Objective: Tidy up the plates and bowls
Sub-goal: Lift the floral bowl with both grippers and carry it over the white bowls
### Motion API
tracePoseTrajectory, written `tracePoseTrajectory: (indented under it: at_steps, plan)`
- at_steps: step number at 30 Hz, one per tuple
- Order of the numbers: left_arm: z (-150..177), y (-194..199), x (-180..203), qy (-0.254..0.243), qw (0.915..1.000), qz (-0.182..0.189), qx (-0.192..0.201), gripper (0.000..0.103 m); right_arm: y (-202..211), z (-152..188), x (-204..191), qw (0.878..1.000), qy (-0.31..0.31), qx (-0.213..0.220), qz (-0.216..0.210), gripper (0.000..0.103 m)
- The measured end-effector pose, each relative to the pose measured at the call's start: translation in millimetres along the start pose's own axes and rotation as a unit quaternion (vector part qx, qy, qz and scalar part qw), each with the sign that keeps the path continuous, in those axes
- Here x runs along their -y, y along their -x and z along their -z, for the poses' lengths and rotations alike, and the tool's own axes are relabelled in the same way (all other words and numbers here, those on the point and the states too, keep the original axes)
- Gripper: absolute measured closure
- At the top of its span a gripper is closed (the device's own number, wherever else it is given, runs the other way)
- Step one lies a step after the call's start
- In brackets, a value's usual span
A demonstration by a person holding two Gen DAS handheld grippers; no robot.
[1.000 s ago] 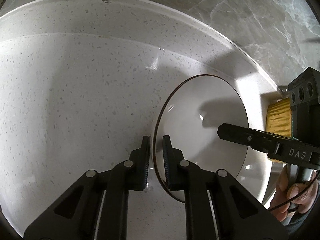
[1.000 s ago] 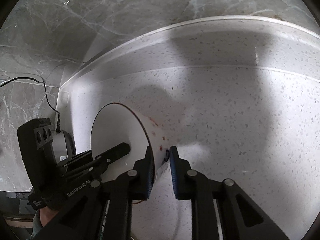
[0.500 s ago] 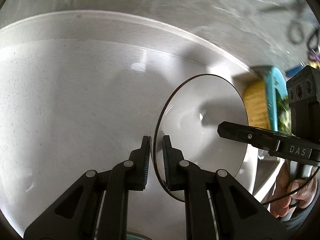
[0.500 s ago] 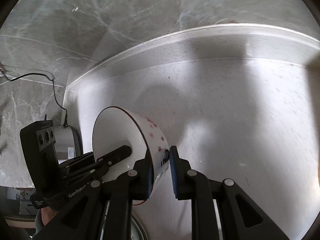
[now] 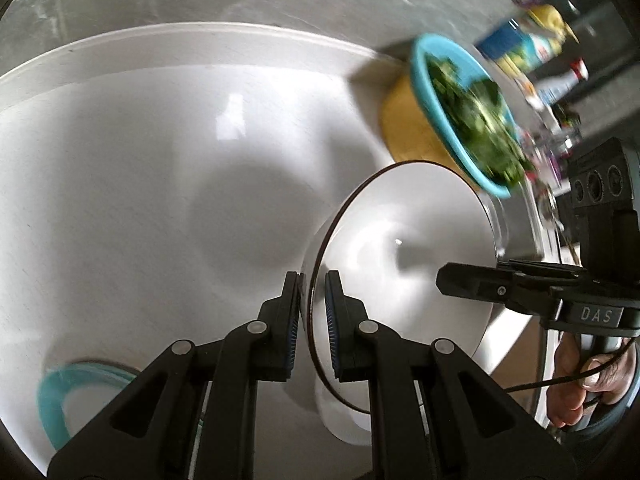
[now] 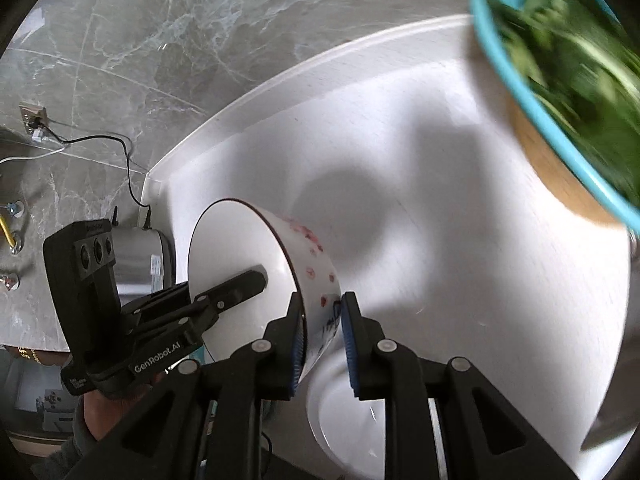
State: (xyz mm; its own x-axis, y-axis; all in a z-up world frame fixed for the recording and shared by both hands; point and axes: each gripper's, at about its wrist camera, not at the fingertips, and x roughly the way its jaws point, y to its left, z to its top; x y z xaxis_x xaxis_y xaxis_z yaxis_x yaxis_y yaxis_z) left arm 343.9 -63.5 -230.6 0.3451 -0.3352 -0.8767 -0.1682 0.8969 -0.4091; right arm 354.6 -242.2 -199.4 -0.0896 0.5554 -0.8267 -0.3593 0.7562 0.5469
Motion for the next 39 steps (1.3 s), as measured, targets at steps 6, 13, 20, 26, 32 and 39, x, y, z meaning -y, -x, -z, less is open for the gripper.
tracePoseTrajectory:
  at_steps: [6, 13, 20, 26, 32, 39]
  plan:
    - [39, -15, 31, -0.02, 0.9995, 0.006, -0.022, 0.092, 19, 49, 23, 1.0, -0.013, -0.001, 0.01, 0.081]
    - [83, -31, 46, -0.051, 0.9977, -0.023, -0.039, 0.092, 12, 89, 48, 0.999, -0.03, -0.019, 0.021, 0.081]
    - [102, -44, 59, -0.076, 0.995, -0.056, -0.032, 0.091, -4, 98, 51, 0.998, -0.017, -0.028, 0.048, 0.082]
    - [96, -58, 63, -0.085, 0.9935, -0.07, -0.029, 0.088, -11, 97, 52, 0.998, -0.008, -0.027, 0.06, 0.083]
    - [93, -61, 67, -0.094, 0.992, -0.081, -0.021, 0.085, -8, 99, 49, 0.996, 0.01, -0.026, 0.083, 0.084]
    - [94, -59, 63, -0.093, 0.993, -0.072, -0.009, 0.085, -8, 101, 47, 0.996, 0.009, -0.029, 0.088, 0.084]
